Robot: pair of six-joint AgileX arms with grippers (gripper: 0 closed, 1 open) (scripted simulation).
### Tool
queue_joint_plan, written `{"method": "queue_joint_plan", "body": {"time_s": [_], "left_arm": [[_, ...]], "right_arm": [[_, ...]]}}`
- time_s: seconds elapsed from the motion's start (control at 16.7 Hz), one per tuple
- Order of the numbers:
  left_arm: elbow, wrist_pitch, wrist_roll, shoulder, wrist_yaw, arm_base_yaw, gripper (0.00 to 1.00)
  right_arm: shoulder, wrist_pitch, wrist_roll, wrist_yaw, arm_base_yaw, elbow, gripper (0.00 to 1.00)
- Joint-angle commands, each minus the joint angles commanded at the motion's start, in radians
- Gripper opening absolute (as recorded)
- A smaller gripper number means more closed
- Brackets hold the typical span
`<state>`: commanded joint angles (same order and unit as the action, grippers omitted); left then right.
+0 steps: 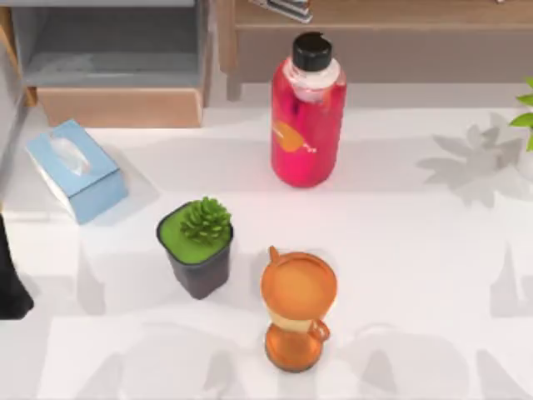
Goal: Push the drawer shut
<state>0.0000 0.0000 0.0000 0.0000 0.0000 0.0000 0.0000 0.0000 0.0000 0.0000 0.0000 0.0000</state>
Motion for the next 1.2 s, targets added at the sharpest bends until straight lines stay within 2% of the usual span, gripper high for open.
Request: {"method": "queue_joint_plan", "body": {"time_s": [0.18, 0.36, 0.54, 0.9, 1.2], "left_arm": [[0.009, 0.008, 0.001, 0.011, -0.014, 0.001, 1.00], [0.092, 0.058, 0.002, 0.099, -0.103, -0.036, 1.00], [0.235, 0.118, 0.004, 0.282, -0.179, -0.126, 1.00], [0.482, 0.225, 0.008, 0.750, -0.254, -0.329, 1.00], [0.646, 0.301, 0.013, 0.954, -0.381, -0.406, 1.00]], "right_arm": [[0.000, 0.000, 0.000, 0.000, 0.000, 0.000, 1.00], [0.000, 0.000, 0.000, 0.000, 0.000, 0.000, 1.00], [0.000, 0.000, 0.000, 0.000, 0.000, 0.000, 1.00], [0.000, 0.000, 0.000, 0.000, 0.000, 0.000, 1.00], [0.000, 0.000, 0.000, 0.000, 0.000, 0.000, 1.00]]}}
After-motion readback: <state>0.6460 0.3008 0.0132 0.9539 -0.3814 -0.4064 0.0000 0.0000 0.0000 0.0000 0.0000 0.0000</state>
